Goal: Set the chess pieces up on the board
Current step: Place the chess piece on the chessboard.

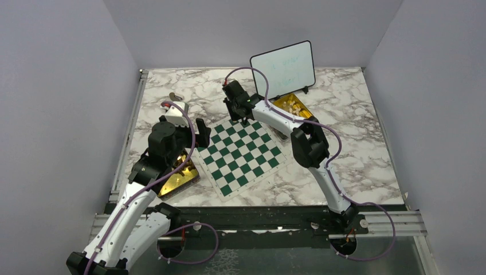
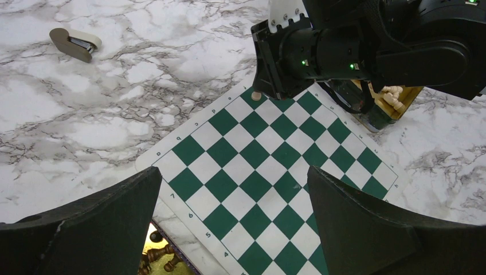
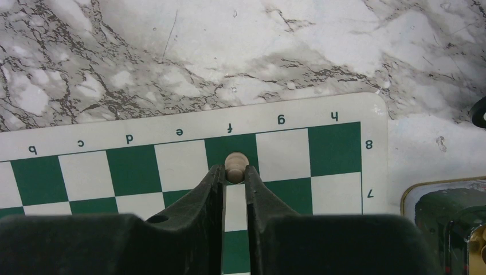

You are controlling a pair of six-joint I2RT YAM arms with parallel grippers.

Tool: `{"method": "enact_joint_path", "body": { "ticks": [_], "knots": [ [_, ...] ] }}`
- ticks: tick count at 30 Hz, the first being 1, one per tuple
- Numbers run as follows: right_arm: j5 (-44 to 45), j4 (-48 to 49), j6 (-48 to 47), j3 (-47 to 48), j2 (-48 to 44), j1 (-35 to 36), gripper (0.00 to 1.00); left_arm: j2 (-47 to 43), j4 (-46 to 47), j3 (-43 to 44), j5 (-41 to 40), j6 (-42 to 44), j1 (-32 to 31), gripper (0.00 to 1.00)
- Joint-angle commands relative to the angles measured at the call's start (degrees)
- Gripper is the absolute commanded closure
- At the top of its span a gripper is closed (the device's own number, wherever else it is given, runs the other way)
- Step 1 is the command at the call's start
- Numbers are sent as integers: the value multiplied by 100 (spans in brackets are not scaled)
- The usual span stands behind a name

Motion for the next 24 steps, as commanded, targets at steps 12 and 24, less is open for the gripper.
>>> {"method": "enact_joint_path", "body": {
  "ticks": [12, 24],
  "knots": [
    [-30, -135, 90, 89, 74, 43, 60, -67, 40, 59, -140, 64, -13, 1],
    [71, -395, 123, 153, -519, 45, 44, -38, 37, 51, -127, 56, -11, 1]
  ]
}}
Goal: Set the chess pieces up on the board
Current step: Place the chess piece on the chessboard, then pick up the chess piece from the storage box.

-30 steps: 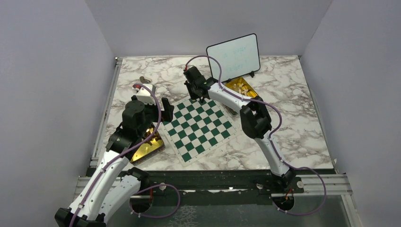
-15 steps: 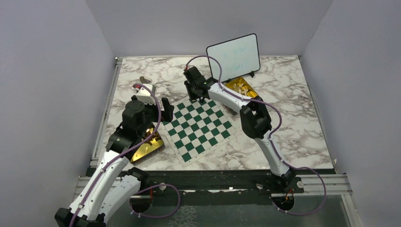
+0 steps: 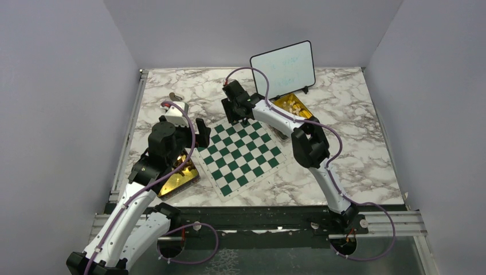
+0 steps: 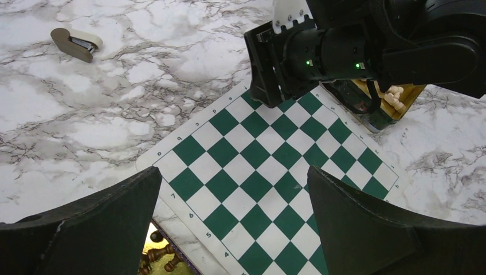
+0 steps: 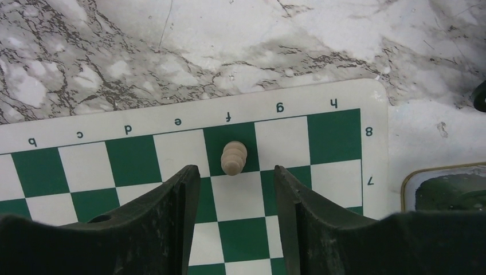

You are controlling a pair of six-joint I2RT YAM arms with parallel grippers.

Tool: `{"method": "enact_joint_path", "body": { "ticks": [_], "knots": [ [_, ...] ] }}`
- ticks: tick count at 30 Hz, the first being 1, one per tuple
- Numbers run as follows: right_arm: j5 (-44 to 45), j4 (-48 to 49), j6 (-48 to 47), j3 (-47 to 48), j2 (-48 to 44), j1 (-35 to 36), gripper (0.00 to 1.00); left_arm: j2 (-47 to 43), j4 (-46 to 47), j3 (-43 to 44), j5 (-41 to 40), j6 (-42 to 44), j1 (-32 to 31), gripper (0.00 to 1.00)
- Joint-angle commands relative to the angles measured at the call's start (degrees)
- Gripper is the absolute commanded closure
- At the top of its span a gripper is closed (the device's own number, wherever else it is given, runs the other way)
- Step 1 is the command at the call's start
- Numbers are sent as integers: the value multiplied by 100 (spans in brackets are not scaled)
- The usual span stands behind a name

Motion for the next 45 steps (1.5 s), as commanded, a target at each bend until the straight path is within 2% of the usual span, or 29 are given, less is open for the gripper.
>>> {"method": "enact_joint_path", "body": {
  "ticks": [1, 13, 18, 24, 33, 45],
  "knots": [
    [127, -214, 37, 35, -635, 47, 44, -42, 37, 43, -120, 60, -11, 1],
    [828, -264, -104, -1155, -2084, -65, 48, -80, 70, 8, -127, 44, -11, 1],
    [1100, -197, -115, -2051, -2778, -282, 57, -29, 66, 15, -124, 45, -20, 1],
    [952, 255, -185, -3341, -3515, -710, 58, 9, 69, -2, -8, 35, -99, 1],
    [158, 752, -799, -4035, -3438, -1670, 60, 134, 48, 7, 40, 18, -108, 1],
    [-472, 957, -1295, -3749, -2855, -2163, 58, 128, 46, -9, -42, 9, -108, 1]
  ]
}}
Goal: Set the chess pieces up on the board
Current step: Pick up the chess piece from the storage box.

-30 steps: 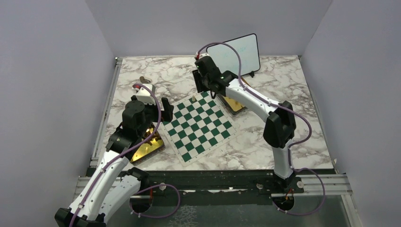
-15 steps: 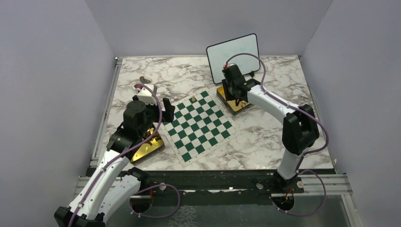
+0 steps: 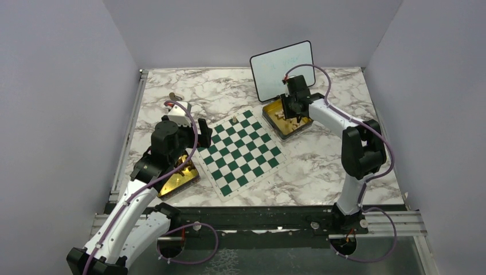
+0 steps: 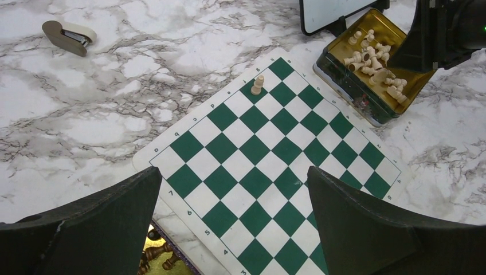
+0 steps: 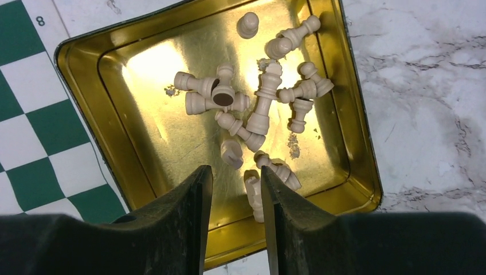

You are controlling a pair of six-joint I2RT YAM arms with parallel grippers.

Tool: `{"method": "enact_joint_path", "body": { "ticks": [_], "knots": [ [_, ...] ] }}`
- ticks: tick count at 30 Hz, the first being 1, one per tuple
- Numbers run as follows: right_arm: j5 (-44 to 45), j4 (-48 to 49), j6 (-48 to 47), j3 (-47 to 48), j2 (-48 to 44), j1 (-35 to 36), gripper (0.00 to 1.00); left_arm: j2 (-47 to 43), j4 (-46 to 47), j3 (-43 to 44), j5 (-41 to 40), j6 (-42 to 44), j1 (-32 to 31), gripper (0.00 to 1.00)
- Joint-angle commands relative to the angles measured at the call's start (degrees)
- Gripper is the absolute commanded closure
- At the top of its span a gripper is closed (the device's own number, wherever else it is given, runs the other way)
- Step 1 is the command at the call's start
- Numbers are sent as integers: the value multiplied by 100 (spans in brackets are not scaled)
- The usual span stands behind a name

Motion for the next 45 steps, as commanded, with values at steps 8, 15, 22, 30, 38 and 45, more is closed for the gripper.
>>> {"method": "enact_joint_path", "body": {
  "ticks": [8, 15, 22, 30, 38, 45],
  "knots": [
    [-497, 108, -454, 351, 546, -138, 60, -48, 40, -2, -19, 13, -31, 1],
    [-586, 20, -513, 474, 741, -179, 61, -51, 46, -10, -7, 9, -31, 1],
    [-708, -93, -507, 475, 809, -181, 62, -76, 46, -11, -15, 14, -31, 1],
    [-660, -353, -395, 544, 818, -181, 65, -85, 52, -11, 16, 4, -31, 1],
    [-501, -471, -388, 621, 861, -177, 69, -68, 73, -20, 55, -1, -40, 1],
    [-471, -489, -381, 659, 877, -183, 76, -81, 65, -20, 55, 5, -40, 1]
  ]
}}
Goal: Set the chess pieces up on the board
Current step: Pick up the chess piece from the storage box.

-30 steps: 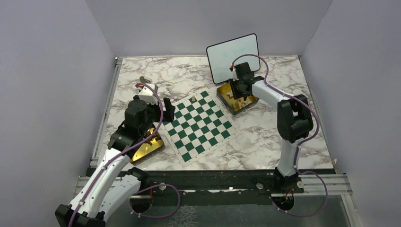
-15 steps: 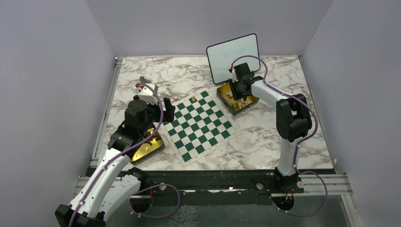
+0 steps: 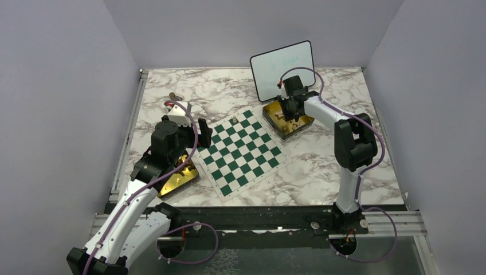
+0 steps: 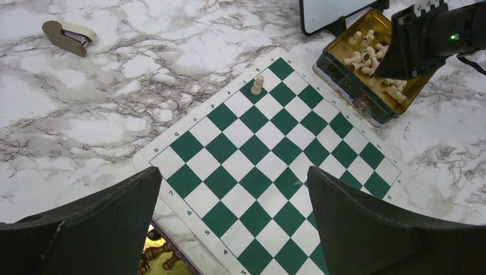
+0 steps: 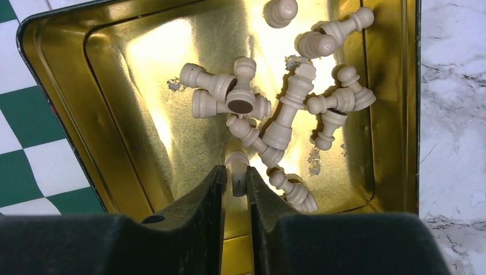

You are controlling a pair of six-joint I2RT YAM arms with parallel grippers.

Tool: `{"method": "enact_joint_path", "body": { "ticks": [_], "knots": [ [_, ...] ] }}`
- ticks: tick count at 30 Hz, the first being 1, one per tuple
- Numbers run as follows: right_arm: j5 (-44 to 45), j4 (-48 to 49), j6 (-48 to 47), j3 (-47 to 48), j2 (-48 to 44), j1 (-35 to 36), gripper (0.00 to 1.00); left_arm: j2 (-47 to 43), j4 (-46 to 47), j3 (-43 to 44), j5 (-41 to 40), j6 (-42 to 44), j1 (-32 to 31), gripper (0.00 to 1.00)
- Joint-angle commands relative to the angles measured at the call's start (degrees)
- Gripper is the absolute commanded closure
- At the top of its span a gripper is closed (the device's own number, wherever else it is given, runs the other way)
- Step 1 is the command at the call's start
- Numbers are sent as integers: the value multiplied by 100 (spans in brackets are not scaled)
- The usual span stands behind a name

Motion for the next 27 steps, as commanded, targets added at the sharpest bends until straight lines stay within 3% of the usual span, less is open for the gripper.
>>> {"method": "enact_joint_path", "body": {
  "ticks": [1, 27],
  "knots": [
    [104, -128, 45, 179, 89, -39, 77, -85, 62, -20, 53, 5, -40, 1],
    [128, -773, 538, 539, -305, -42, 92, -85, 53, -20, -6, 12, -75, 1]
  ]
}}
